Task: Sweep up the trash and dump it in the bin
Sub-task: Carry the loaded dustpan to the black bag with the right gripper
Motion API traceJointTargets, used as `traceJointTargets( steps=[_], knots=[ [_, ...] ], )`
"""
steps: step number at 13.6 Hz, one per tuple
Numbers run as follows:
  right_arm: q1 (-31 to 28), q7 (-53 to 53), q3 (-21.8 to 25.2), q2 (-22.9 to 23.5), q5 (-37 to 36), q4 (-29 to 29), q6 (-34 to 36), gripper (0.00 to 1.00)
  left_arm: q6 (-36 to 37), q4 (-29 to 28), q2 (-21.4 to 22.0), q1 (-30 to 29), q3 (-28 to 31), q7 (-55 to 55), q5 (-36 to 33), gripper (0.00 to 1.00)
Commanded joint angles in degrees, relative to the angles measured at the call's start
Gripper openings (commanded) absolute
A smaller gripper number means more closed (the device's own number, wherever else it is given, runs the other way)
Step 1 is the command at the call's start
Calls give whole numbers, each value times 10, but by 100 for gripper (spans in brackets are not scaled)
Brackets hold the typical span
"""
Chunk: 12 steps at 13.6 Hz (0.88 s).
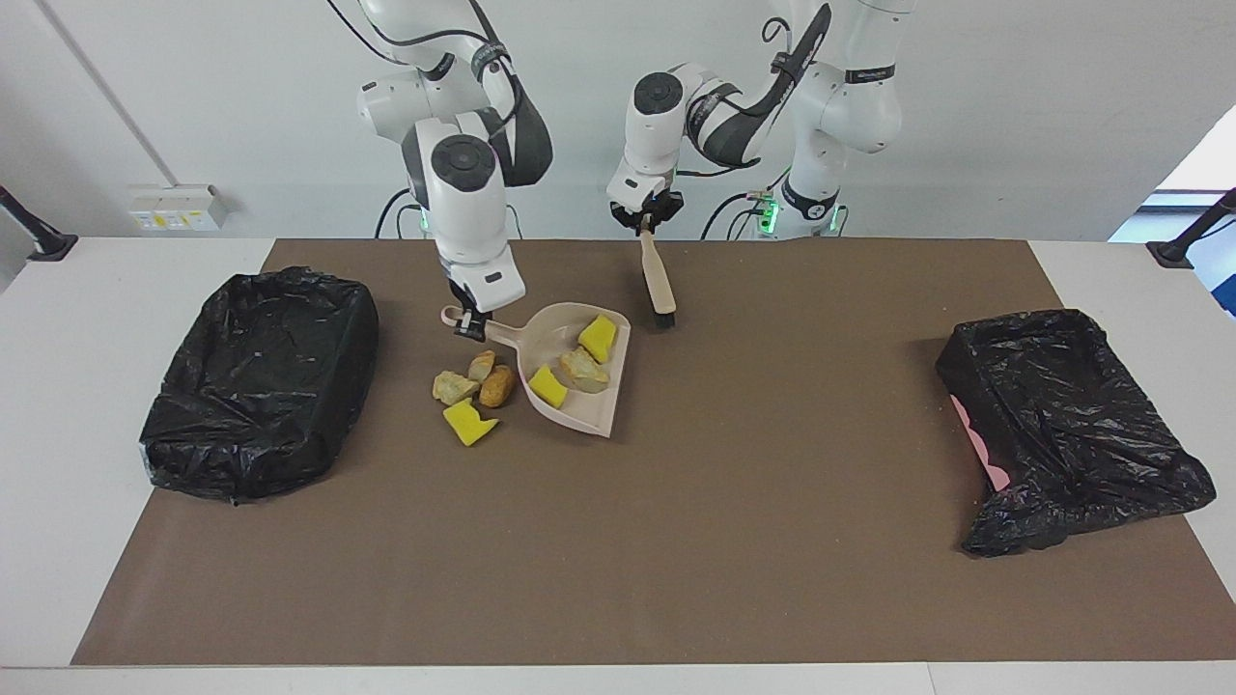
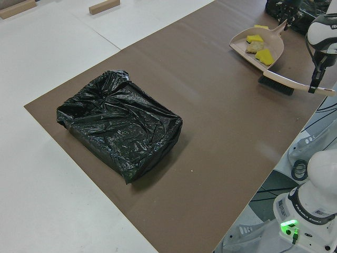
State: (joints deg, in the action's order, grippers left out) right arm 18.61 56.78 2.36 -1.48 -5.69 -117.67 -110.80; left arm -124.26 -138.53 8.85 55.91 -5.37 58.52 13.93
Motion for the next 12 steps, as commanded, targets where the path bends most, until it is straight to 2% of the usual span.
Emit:
traceJointTargets(
  steps=[1,5,8,10,11,12],
  knots=[
    [-53,32,-3,-62,-4,-3,19,0,-30,-21,11,22,8,11,-12,0],
    [-188,166,-2,-97,-10,14,72,0,-49,-21,-7,25,8,9,-12,0],
    [-311,316,12,-100,-10,20,67,0,-70,-20,-42,40,8,10,-11,2],
    [-367,367,29,-99,-35,32,57,0,-62,-14,-44,37,8,3,-11,22],
    [-388,376,31,-95,-75,40,43,0,-61,-12,-43,33,9,1,-12,35],
    [-410,388,31,-88,-102,47,31,0,-59,-8,-42,32,10,0,-11,53]
  ],
)
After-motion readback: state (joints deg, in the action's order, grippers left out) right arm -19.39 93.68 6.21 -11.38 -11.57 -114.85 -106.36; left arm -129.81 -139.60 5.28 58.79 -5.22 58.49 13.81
